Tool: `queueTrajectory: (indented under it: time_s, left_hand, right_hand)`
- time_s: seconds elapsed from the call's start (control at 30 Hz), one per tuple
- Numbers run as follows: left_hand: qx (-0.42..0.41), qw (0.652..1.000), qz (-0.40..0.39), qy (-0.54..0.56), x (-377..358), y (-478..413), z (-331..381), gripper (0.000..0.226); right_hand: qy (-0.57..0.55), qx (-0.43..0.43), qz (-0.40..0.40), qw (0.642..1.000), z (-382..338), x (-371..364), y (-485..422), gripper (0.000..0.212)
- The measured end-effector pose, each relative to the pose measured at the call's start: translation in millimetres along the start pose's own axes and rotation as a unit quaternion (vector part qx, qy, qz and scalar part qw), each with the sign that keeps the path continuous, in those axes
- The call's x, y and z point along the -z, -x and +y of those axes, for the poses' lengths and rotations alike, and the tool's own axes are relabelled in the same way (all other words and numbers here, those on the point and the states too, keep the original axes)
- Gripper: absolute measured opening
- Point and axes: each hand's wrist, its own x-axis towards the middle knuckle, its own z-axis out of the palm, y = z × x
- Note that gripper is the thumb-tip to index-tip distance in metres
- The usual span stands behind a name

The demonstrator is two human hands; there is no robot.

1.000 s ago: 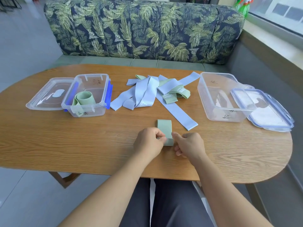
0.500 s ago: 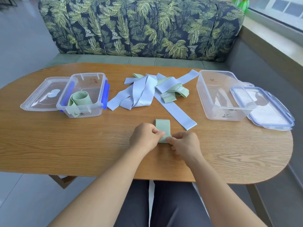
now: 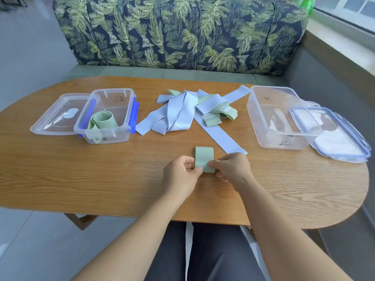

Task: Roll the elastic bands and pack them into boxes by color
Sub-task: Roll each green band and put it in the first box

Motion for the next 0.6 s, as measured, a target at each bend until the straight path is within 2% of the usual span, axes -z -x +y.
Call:
queueTrajectory:
  time_s: [0.1, 0.23, 0.43, 0.6]
  left_hand:
    - [0.0, 0.999, 0.012, -0.03, -5, -5, 6, 0.032]
    - [0.011, 0.997, 0.018, -0.073, -6, -14, 10, 0.025]
    - [0.048, 0.994, 0.001, -0.103, -4, -27, 15, 0.019]
    - [0.06, 0.992, -0.005, -0.113, -3, -38, 22, 0.017]
  right_hand:
    - [-0.004, 0.002, 0.01, 1.0, -1, -2, -2, 0.019]
    - [-0.012, 0.01, 0.019, 1.0, -1, -5, -3, 0.015]
    - [-0.039, 0.015, 0.029, 0.999, 5, -4, -3, 0.019]
    - [-0.039, 0.045, 0.032, 0.998, 11, -5, 0, 0.007]
